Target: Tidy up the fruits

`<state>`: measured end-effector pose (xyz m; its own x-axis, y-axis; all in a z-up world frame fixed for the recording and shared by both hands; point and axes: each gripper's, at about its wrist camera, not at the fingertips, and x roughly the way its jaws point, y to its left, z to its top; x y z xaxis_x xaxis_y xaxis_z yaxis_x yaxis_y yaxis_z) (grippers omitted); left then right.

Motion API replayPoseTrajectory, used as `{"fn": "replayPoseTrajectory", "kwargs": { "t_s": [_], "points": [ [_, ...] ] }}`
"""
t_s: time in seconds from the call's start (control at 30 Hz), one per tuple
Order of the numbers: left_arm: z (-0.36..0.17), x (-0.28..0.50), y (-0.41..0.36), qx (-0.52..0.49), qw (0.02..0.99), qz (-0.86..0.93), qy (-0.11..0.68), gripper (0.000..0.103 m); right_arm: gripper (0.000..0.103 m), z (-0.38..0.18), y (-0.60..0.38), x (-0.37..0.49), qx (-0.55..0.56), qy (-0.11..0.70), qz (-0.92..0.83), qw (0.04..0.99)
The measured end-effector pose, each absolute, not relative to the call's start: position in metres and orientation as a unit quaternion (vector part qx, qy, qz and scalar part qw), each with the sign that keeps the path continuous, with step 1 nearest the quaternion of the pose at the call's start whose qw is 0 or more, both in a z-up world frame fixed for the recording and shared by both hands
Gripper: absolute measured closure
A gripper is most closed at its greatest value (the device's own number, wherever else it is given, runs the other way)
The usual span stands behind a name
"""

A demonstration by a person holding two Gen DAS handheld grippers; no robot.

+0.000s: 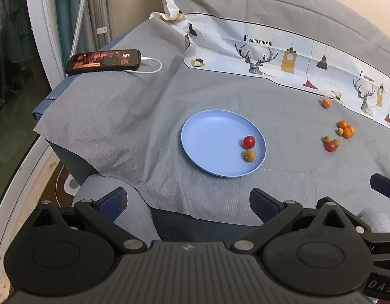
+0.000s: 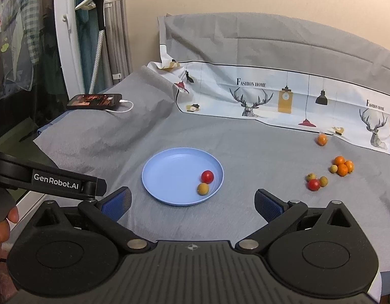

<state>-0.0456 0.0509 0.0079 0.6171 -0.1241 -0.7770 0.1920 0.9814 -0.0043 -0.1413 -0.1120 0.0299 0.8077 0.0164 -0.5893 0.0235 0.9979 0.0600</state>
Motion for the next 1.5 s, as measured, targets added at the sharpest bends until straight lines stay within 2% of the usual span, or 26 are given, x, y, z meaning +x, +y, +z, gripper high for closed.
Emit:
{"fn": "replayPoseTrajectory", "kwargs": {
  "t_s": [1.17,1.5],
  "points": [
    [-0.006,-0.034,0.045,0.054,0.887,-0.082,0.452,0.0,0.001,0.01,-0.123,-0.131,0.066,0.338,-0.01,0.939],
    [-0.017,-0.013,0.026,0.082,0.876,-0.067,0.471,0.0,0.001,-0.019,-0.178,-0.111,0.115,0.34,-0.103,0.928]
  ]
}}
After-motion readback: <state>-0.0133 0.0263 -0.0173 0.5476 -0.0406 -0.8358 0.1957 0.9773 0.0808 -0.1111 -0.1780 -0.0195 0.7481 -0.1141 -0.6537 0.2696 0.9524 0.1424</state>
